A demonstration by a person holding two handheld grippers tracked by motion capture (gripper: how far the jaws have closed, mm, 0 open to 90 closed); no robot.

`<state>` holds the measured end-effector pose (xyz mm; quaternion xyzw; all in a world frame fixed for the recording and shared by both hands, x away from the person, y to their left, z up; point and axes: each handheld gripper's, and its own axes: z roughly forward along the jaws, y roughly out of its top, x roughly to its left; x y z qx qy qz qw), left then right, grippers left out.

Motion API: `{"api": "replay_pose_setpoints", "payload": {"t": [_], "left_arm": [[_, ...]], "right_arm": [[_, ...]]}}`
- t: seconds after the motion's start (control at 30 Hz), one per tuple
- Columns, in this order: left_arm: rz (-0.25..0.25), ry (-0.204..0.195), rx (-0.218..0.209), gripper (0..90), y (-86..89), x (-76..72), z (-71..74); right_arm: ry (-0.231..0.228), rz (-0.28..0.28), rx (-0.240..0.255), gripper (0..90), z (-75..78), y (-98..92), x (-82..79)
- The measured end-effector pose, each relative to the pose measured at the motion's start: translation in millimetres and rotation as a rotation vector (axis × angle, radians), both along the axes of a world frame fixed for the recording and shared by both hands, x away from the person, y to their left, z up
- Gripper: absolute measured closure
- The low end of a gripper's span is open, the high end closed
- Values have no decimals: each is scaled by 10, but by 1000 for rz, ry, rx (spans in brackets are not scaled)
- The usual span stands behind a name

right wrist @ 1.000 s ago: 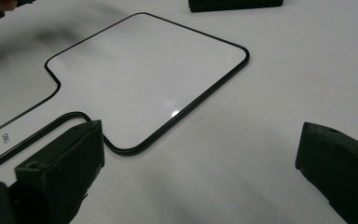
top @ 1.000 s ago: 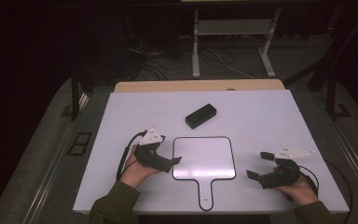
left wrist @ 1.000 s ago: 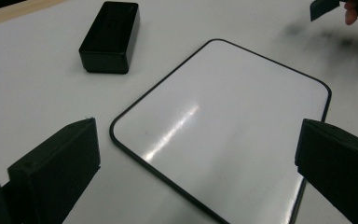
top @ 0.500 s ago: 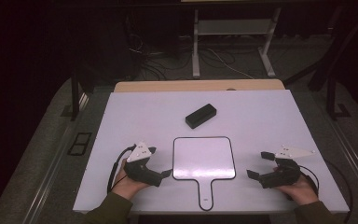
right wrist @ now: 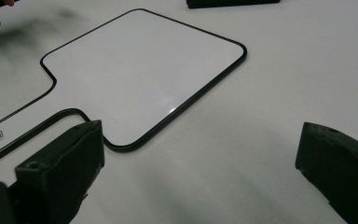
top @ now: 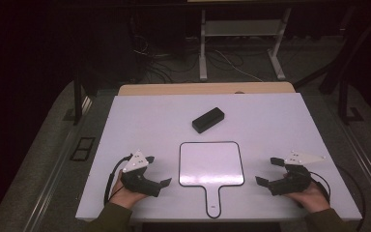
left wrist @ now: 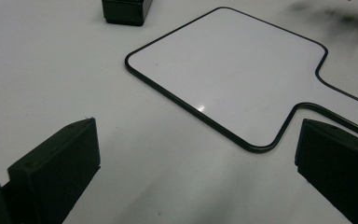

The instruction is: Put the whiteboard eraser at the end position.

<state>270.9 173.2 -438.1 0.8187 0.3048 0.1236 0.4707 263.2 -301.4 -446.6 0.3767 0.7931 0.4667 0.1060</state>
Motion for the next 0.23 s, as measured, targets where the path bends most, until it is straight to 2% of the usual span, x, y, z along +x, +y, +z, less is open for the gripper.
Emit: {"api": "replay_pose_setpoints", "payload": {"t": [0.23], "left_arm": [[0, 4, 6, 0, 3, 7, 0]], "right_arm": [[0, 3, 0, 2, 0, 5, -1]]}}
